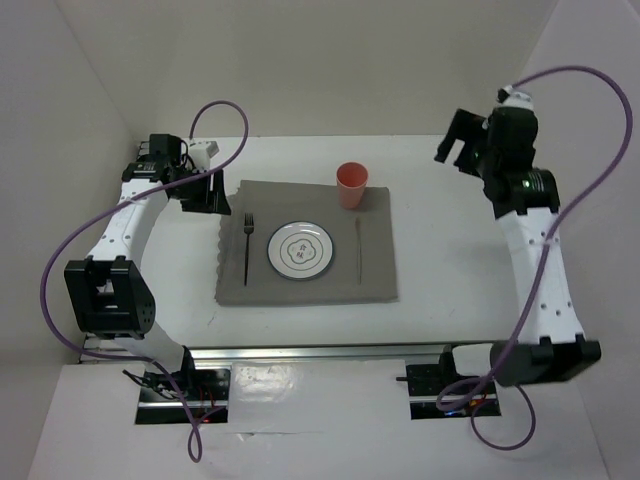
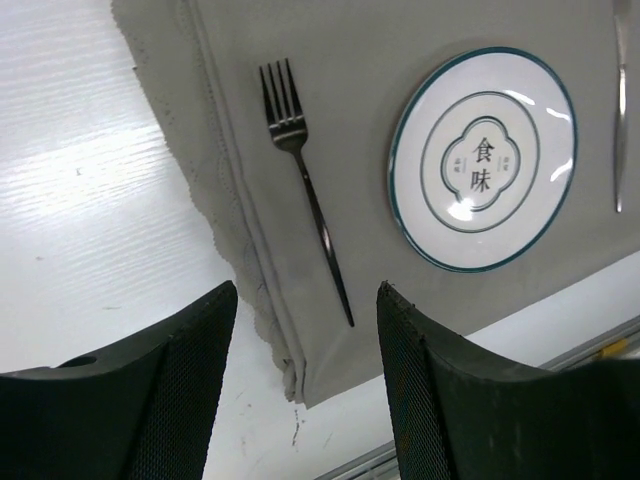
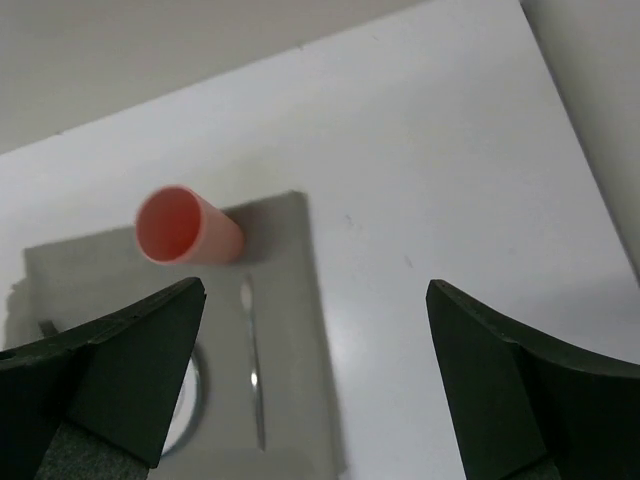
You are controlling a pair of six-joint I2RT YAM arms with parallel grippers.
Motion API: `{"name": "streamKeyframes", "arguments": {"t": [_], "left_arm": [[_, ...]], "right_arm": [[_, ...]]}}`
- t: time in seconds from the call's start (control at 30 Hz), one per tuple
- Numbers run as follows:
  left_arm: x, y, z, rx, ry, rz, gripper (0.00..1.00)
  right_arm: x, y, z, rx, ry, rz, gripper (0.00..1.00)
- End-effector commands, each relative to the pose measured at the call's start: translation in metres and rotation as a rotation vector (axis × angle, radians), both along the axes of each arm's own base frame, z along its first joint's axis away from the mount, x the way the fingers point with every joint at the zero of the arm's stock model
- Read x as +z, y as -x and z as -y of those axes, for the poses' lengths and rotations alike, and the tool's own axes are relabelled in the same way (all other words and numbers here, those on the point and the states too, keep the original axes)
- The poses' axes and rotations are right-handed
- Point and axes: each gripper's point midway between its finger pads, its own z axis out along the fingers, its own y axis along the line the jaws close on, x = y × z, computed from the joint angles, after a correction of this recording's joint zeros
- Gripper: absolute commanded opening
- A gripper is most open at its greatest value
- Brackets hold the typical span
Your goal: Set the dinner table for one person
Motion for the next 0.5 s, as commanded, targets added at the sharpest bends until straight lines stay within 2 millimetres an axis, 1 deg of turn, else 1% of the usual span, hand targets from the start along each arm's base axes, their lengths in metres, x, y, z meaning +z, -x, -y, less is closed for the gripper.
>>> {"name": "streamKeyframes", "arguments": {"t": [0.0,0.03,0.07,0.1,0.13,0.17,0.2,0.23,0.27,0.3,0.33,0.37,0.4,0.43,0.47], "left_arm": [[-0.002,-0.006,-0.018,0.055,-0.062,0.007,0.65],[-0.003,-0.006,-0.022,0.078,-0.081,0.003,0.65],[-0.004,-0.006,-0.025,0.086,-0.094,0.002,0.65],[-0.009,-0.004,-0.032,0.113,-0.102,-0.015,0.65],[-0.013,0.0,-0.043,0.147,-0.132,-0.025,0.65],[-0.012,0.0,-0.05,0.177,-0.147,-0.016,0.65],[-0.022,0.003,-0.063,0.215,-0.17,-0.034,0.65],[-0.023,0.008,-0.073,0.253,-0.189,-0.041,0.65],[-0.024,0.01,-0.089,0.299,-0.233,-0.034,0.65],[-0.03,0.014,-0.099,0.329,-0.251,-0.053,0.65],[-0.033,0.019,-0.117,0.38,-0.264,-0.06,0.65],[-0.034,0.021,-0.126,0.407,-0.272,-0.064,0.65],[-0.037,0.027,-0.14,0.445,-0.27,-0.08,0.65],[-0.038,0.031,-0.146,0.462,-0.269,-0.092,0.65],[-0.038,0.031,-0.147,0.464,-0.244,-0.091,0.65]], "right_arm": [[-0.083,0.029,0.029,-0.103,0.017,-0.208,1.0],[-0.117,0.045,0.037,-0.125,0.019,-0.293,1.0],[-0.128,0.054,0.044,-0.146,0.017,-0.319,1.0],[-0.135,0.068,0.05,-0.166,0.014,-0.336,1.0],[-0.161,0.083,0.058,-0.192,0.003,-0.397,1.0],[-0.17,0.092,0.059,-0.193,-0.008,-0.422,1.0],[-0.173,0.1,0.059,-0.195,-0.016,-0.421,1.0],[-0.178,0.103,0.061,-0.214,-0.031,-0.421,1.0],[-0.181,0.107,0.06,-0.214,-0.031,-0.424,1.0],[-0.178,0.107,0.06,-0.214,-0.031,-0.414,1.0],[-0.168,0.107,0.06,-0.214,-0.03,-0.383,1.0],[-0.168,0.107,0.06,-0.214,-0.03,-0.383,1.0],[-0.163,0.105,0.06,-0.214,-0.03,-0.355,1.0],[-0.163,0.105,0.059,-0.207,-0.035,-0.355,1.0],[-0.158,0.101,0.058,-0.199,-0.04,-0.337,1.0]]}}
